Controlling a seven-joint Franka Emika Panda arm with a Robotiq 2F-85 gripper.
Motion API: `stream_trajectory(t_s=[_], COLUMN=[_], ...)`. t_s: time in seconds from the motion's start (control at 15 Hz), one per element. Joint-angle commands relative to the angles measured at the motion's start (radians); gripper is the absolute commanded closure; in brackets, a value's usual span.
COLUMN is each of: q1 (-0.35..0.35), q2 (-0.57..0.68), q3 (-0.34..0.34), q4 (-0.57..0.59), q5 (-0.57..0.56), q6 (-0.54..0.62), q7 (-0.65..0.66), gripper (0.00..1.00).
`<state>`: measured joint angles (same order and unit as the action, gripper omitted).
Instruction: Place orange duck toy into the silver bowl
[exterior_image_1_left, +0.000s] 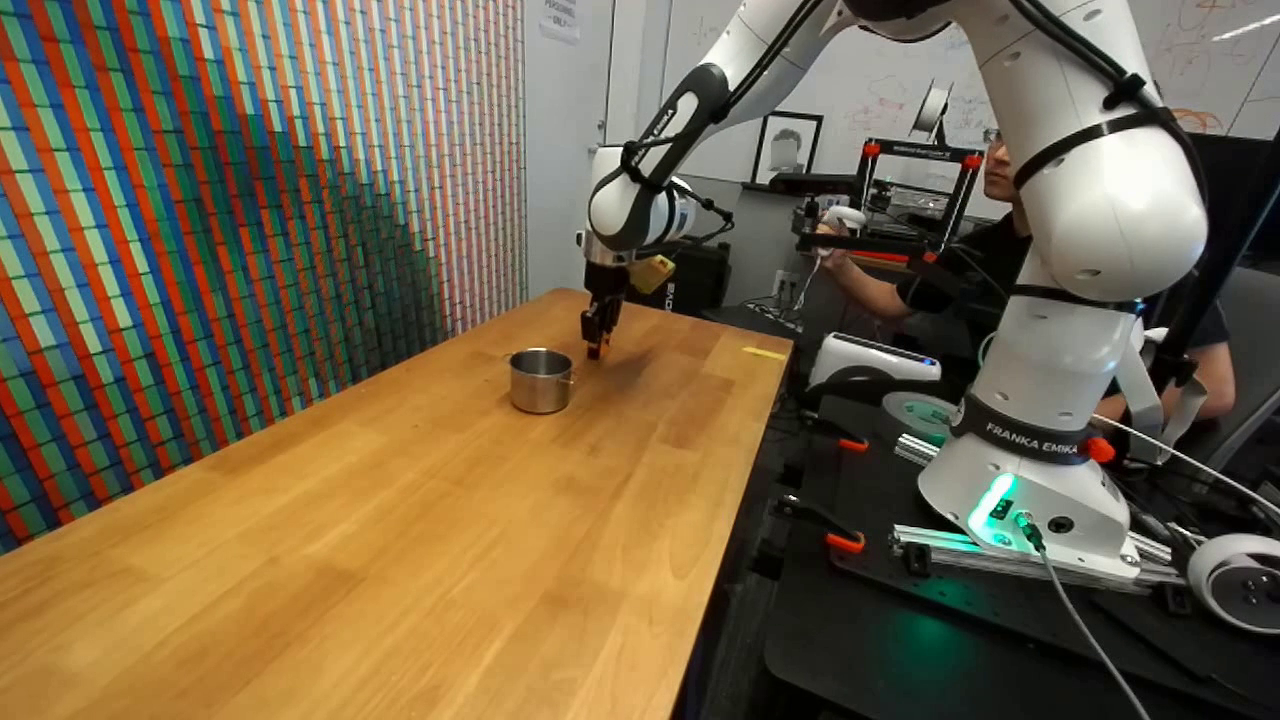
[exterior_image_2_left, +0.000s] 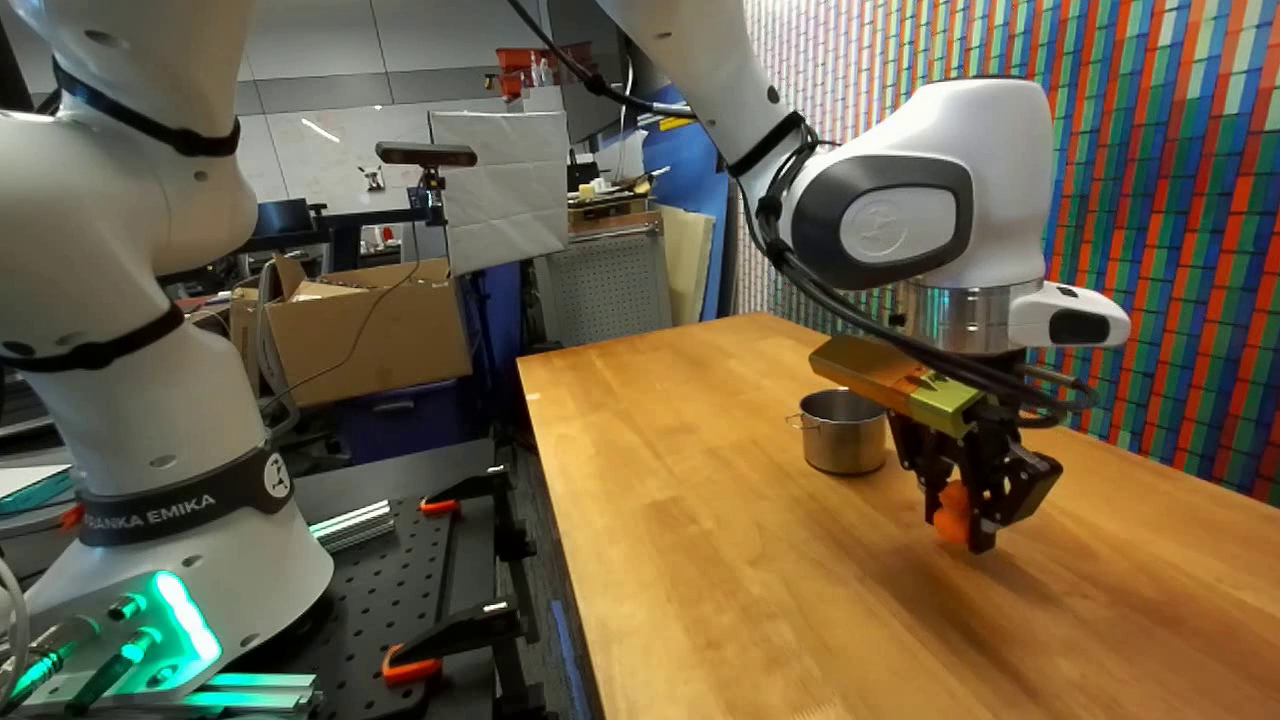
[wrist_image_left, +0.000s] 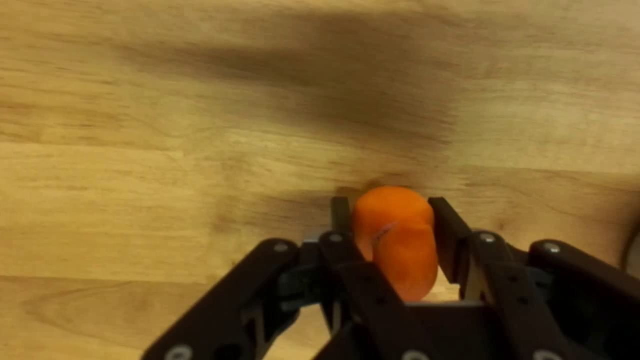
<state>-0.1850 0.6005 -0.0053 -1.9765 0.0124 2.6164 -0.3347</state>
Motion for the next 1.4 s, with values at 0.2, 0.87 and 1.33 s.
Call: stream_trajectory(t_s=[0.2, 0.87, 1.33], q1=[-0.032, 0.029, 0.059], q2=[-0.161, -0.193, -0.167], q3=[0.113, 0.208, 0.173], q4=[-0.019, -0.056, -0.007], q5=[0.107, 0.31, 0.286], q6=[-0.188, -0.153, -0.197], q7=[-0.067, -0.087, -0.041], gripper=[0.83, 0.83, 0.0])
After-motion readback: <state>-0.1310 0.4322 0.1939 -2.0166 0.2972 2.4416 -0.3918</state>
